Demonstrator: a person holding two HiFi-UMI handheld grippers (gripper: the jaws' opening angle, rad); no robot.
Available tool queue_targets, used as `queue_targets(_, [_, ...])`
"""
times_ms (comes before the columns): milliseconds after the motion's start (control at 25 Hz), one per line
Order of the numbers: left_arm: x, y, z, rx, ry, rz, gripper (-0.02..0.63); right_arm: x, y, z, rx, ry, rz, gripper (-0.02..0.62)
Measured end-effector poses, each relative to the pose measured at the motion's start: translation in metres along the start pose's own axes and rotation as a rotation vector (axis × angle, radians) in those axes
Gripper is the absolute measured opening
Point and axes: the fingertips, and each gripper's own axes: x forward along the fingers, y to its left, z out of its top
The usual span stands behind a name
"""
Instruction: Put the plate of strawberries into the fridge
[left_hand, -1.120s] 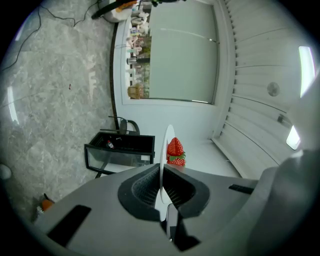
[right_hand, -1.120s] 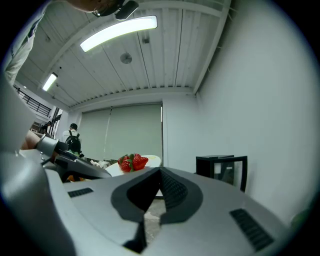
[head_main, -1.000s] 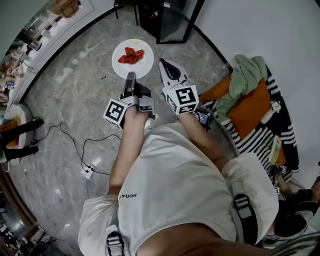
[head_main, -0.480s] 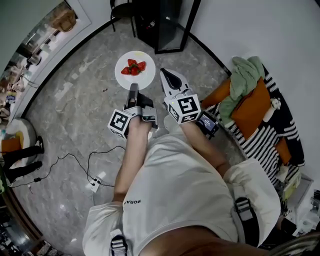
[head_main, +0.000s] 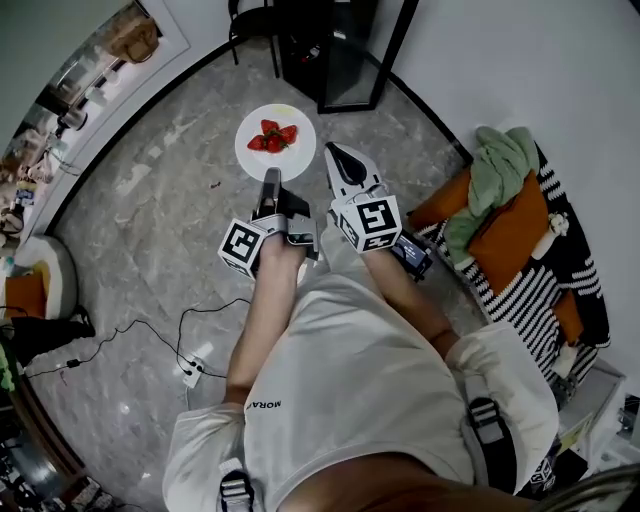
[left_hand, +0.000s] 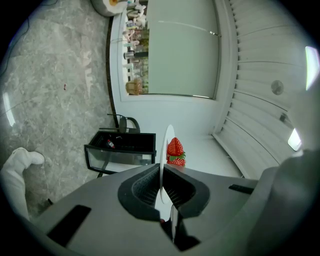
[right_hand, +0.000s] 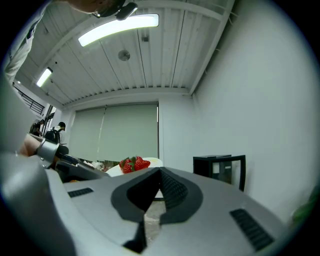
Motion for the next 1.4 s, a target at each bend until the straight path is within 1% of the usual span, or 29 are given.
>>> queue_targets(120, [0.003, 0.004, 0.001, -0.008, 0.003, -0.009, 0.009, 0.003, 0.001, -0.005, -0.006, -0.003, 0.002, 0.012])
queue_targets(360, [0.005, 0.021, 0.005, -0.017, 0.017, 0.002, 0.011, 0.007, 0.005, -0.016, -0.009, -0.002, -0.006, 0.012])
queue_targets(440, [0.014, 0.026, 0.007, -0.019, 0.019, 0.006, 0.009, 0.013, 0.001, -0.019, -0.006, -0.004, -0.008, 0.012])
queue_targets(480, [0.028, 0.027, 0.008, -0.020, 0.016, 0.011, 0.011, 0.025, -0.008, -0.018, -0.002, -0.003, -0.008, 0.012])
queue_targets(600, [0.109, 0.022, 0.017, -0.017, -0.004, 0.027, 0.009, 0.093, -0.062, -0.013, 0.014, 0.010, -0.003, 0.012])
queue_targets(680, [0.150, 0.019, 0.023, -0.010, -0.015, 0.034, 0.009, 0.129, -0.088, -0.010, 0.019, 0.013, 0.000, 0.012])
queue_targets(880, [0.196, 0.019, 0.034, -0.002, -0.032, 0.049, 0.009, 0.172, -0.114, -0.009, 0.005, 0.012, 0.018, 0.012])
queue_targets(1000, [0.234, 0.016, 0.038, 0.000, -0.042, 0.040, 0.011, 0.203, -0.135, -0.007, -0.004, 0.014, 0.027, 0.012])
queue_targets(1120, [0.266, 0.022, 0.046, 0.002, -0.051, 0.057, 0.011, 0.232, -0.150, -0.008, -0.006, 0.015, 0.039, 0.012])
queue_targets(1400, [0.322, 0.024, 0.050, -0.015, -0.057, 0.071, 0.009, 0.282, -0.190, -0.013, 0.016, 0.020, 0.027, 0.012])
